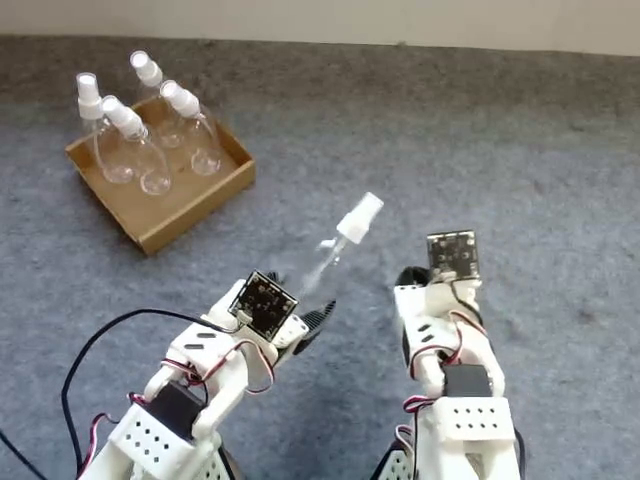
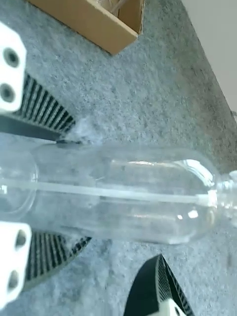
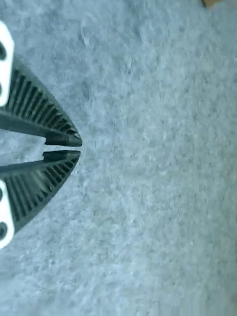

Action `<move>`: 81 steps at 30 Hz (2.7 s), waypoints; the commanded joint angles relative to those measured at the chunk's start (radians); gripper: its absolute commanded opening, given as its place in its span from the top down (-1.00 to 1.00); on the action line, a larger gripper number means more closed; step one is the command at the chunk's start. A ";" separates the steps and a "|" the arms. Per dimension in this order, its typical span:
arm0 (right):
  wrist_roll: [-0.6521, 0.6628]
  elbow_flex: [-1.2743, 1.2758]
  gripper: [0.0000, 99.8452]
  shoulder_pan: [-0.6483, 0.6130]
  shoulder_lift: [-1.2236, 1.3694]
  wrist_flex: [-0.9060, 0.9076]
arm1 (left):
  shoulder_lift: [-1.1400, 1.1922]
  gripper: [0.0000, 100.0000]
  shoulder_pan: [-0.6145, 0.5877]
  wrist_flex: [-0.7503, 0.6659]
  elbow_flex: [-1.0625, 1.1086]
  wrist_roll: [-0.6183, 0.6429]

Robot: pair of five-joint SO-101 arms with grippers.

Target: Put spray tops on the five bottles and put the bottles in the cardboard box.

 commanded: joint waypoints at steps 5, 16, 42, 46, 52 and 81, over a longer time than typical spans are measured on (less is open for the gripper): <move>-0.009 -0.050 0.98 -0.134 -0.008 -0.027 | -0.013 0.76 0.053 -0.034 0.027 0.061; -0.009 -0.150 0.98 -0.228 -0.008 -0.025 | -0.010 0.76 0.047 -0.032 0.027 0.061; -0.005 -0.223 0.98 -0.487 -0.294 -0.012 | -0.013 0.76 0.047 0.002 0.027 0.058; -0.003 -0.183 0.98 -0.486 -0.383 0.084 | -0.013 0.76 0.047 0.002 0.027 0.058; -0.003 -0.154 0.98 -0.430 -0.489 0.111 | -0.013 0.76 0.018 0.002 0.027 0.057; -0.009 0.091 0.98 -0.209 -0.541 0.116 | -0.002 0.75 -0.575 0.003 -0.213 -0.086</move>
